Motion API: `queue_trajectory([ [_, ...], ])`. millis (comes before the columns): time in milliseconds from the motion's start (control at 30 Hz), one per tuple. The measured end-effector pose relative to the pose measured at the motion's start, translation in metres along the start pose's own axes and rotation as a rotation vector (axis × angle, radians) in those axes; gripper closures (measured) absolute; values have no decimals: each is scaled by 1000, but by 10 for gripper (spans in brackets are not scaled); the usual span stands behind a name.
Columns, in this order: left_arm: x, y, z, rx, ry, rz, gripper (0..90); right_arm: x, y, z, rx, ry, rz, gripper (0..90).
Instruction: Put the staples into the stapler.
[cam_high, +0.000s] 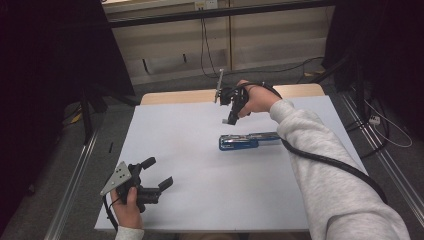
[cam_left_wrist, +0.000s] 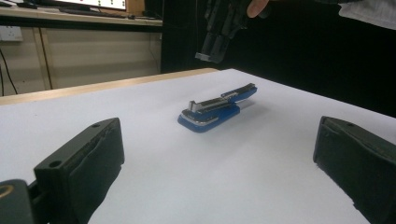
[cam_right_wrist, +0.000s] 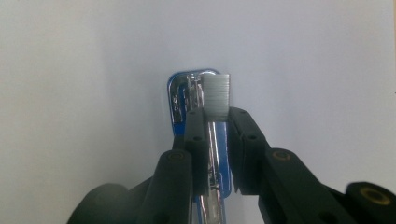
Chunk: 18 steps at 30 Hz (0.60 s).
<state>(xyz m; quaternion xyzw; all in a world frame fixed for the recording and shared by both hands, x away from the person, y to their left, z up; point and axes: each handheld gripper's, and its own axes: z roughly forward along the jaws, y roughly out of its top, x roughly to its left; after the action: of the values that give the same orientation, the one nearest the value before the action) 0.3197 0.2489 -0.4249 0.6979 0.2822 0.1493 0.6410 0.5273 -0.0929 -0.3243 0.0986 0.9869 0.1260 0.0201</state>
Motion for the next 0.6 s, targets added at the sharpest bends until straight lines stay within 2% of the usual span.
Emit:
queue_trajectory([
  [33,0,0,1,1,-1,2,19,0,-1,0,1,5,14,790],
  [200,0,0,1,6,-6,1,19,-1,-3,2,0,-5,7,790],
  [267,0,0,1,5,-5,1,19,-2,-4,3,4,-2,18,790],
  [333,0,0,1,5,-8,1,19,-2,-5,5,5,-1,3,790],
  [600,0,1,0,3,-5,7,19,-2,-5,10,-10,-3,24,790],
])
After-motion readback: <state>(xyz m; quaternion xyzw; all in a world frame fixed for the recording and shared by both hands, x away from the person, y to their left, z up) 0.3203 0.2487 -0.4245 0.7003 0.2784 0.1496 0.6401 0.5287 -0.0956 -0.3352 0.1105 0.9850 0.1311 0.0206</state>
